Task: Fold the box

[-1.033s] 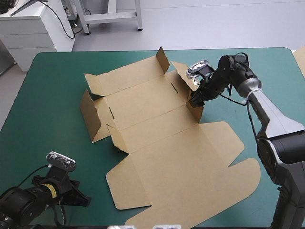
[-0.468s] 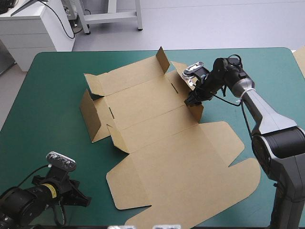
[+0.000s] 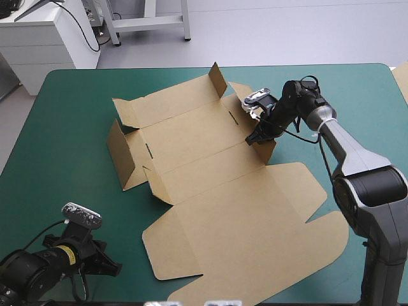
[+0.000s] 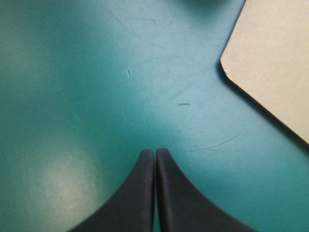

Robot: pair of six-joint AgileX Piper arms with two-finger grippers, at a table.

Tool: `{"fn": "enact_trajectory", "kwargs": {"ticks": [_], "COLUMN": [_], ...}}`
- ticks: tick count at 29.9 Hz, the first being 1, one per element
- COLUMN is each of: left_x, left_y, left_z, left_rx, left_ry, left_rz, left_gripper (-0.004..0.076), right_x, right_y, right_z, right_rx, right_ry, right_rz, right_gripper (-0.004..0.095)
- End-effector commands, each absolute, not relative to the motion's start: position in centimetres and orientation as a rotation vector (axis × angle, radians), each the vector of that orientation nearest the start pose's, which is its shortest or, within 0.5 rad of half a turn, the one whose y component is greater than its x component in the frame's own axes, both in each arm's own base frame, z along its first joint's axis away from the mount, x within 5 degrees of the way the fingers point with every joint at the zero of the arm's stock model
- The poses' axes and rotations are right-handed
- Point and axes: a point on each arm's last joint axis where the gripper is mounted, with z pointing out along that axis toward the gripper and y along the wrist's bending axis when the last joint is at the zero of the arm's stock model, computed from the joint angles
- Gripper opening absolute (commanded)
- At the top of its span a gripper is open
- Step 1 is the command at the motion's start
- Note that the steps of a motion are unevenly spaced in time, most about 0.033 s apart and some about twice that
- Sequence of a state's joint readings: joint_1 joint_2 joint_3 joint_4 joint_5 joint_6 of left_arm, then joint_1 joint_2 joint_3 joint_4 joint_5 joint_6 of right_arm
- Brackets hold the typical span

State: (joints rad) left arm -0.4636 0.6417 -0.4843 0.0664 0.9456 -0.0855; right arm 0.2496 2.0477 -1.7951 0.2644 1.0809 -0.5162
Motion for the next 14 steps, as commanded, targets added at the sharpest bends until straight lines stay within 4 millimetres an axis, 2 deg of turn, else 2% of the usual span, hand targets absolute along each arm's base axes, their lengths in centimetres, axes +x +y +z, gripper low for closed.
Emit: {"fn": "enact_trajectory", "kwargs": {"ticks": [1, 7, 14], "left_x": [9.2, 9.2, 9.3], "left_y": [-4.2, -4.2, -4.1], "left_z": [26.2, 26.2, 26.2], "left_rx": [0.502, 0.502, 0.494], "left_ry": [2.471, 2.469, 2.461], "left_rz": [-0.148, -0.149, -0.139], "left_gripper": [-0.0008, -0.0008, -0.0008], "right_x": [42.3, 42.8, 43.2], "right_y": [12.9, 13.2, 14.3], "right_z": [29.0, 31.5, 34.0], "right_rx": [-0.975, -1.035, -1.285], "right_ry": [2.468, 2.346, 2.109], "right_rz": [0.253, 0.220, 0.220], "right_gripper": [-0.0020, -0.0020, -0.0021]}}
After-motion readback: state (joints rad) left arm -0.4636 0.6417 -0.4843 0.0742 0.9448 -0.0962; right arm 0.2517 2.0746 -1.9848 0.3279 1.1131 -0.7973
